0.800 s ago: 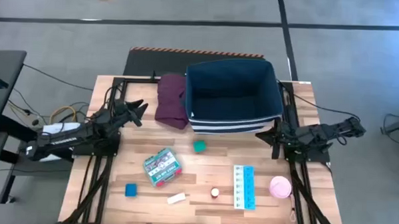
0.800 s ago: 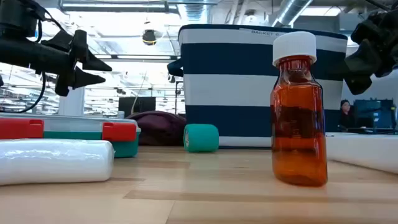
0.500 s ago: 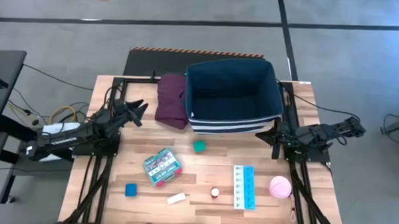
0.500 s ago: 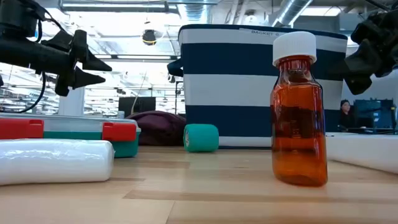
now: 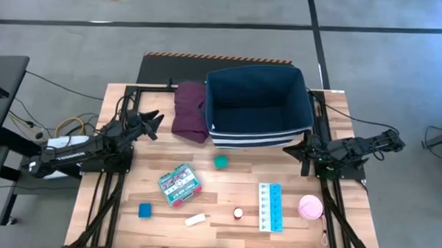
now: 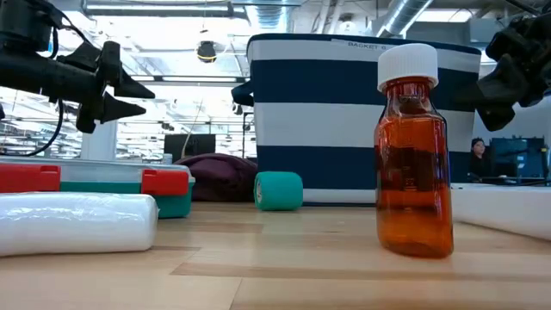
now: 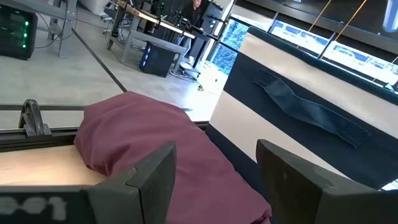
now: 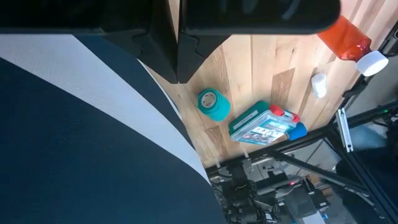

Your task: Pick & place medical supplies in basket/bin

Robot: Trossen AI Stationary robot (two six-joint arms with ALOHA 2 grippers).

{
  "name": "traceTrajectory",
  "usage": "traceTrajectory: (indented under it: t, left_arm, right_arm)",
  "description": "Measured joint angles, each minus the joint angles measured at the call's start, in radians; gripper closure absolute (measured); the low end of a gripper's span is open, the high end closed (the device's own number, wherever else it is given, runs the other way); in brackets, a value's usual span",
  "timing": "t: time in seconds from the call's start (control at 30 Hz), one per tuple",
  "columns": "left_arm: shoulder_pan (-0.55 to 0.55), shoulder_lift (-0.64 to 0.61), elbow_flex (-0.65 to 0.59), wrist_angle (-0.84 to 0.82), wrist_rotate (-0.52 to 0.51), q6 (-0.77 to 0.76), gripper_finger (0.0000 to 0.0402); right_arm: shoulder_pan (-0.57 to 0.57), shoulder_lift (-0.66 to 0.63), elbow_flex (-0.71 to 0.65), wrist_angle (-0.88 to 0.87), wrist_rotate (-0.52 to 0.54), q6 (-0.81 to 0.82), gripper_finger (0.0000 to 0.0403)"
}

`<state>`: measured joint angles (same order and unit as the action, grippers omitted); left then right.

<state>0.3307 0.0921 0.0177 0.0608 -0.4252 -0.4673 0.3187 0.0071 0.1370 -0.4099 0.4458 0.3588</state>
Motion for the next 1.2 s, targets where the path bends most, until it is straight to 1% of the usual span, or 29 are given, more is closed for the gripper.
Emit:
traceTrajectory:
  t: [1.1, 1.2]
  left_arm:
    - [0.000, 0.000, 0.000, 0.000, 0.000, 0.000, 0.0191]
    - [0.002, 0.000, -0.003, 0.031, -0.023, -0.017, 0.0191]
  right_arm:
    - [0.000, 0.000, 0.000, 0.000, 0.000, 0.000, 0.0403]
    - [0.000, 0.000, 0.000, 0.000, 0.000, 0.000, 0.0403]
